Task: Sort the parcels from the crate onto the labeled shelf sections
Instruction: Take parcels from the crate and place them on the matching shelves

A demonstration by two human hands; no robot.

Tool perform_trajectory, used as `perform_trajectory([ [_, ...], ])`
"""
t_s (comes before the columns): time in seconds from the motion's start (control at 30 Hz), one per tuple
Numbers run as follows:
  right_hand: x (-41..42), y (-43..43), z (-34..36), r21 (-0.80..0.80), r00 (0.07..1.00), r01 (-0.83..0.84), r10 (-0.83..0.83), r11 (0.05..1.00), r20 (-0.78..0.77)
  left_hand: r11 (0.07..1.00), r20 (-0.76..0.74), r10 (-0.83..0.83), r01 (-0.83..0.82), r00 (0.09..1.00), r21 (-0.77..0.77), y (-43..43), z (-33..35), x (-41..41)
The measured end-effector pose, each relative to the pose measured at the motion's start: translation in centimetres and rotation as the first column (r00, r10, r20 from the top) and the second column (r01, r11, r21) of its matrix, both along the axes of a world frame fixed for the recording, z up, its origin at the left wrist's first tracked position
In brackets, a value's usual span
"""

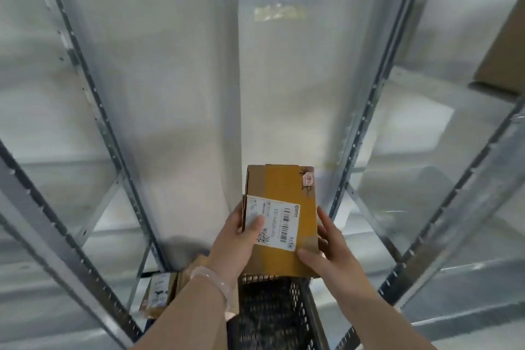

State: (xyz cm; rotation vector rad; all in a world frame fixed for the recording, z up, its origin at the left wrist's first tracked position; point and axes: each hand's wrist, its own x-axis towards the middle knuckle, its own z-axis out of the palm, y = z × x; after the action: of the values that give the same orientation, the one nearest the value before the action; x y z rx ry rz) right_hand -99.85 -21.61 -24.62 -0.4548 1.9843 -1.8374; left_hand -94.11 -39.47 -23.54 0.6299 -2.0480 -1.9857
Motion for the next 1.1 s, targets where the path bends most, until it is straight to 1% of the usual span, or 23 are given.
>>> perform_trajectory([
  [0.07, 1.1, 0.6, 3.0, -0.031, 0.997, 0.024, -0.026, 0.999, -0.073, 0.991, -0.050, -0.025, 0.018, 0.998, -0.134, 0.9, 2.5, 0.6],
  [0.13, 2.0, 1.5, 5.8, -0.060, 0.987, 0.071, -0.079, 0.996, -0.141, 0.979, -0.092, -0.050, 0.030, 0.995, -0.202, 2.4, 5.2, 1.2],
  [0.27, 3.3, 5.0, 10.2, -0.164, 0.949, 0.167, -0.204, 0.972, -0.242, 0.976, -0.224, -0.112, 0.066, 0.968, -0.206, 6.4, 9.8, 1.5],
  [0.33, 3.9, 7.5, 11.9, -0.189, 0.920, 0.223, -0.270, 0.956, -0.285, 0.965, -0.283, -0.130, 0.056, 0.950, -0.257, 8.9, 11.7, 1.2],
  [0.4, 4.4, 10.3, 13.3, -0.200, 0.902, 0.250, -0.303, 0.947, -0.309, 0.949, -0.333, -0.144, 0.035, 0.932, -0.312, 11.8, 13.2, 1.1],
  [0.53, 6.0, 17.8, 15.6, -0.242, 0.850, 0.330, -0.399, 0.912, -0.343, 0.939, -0.387, -0.213, 0.078, 0.897, -0.336, 19.5, 15.8, 1.5],
  [0.7, 8.1, 30.5, 16.7, -0.259, 0.800, 0.445, -0.511, 0.857, -0.315, 0.912, -0.461, -0.366, 0.215, 0.808, -0.348, 32.0, 16.4, 1.2],
  [0.8, 9.5, 39.2, 17.3, -0.258, 0.736, 0.533, -0.592, 0.806, -0.327, 0.880, -0.484, -0.459, 0.307, 0.745, -0.362, 40.6, 17.0, 1.3],
  [0.97, 12.0, 52.1, 17.4, -0.251, 0.624, 0.667, -0.710, 0.702, -0.328, 0.804, -0.474, -0.592, 0.440, 0.651, -0.400, 53.9, 18.1, 2.0],
  [1.1, 13.6, 59.5, 16.9, -0.246, 0.543, 0.764, -0.800, 0.597, -0.254, 0.754, -0.434, -0.656, 0.515, 0.617, -0.407, 61.9, 17.2, 1.6],
])
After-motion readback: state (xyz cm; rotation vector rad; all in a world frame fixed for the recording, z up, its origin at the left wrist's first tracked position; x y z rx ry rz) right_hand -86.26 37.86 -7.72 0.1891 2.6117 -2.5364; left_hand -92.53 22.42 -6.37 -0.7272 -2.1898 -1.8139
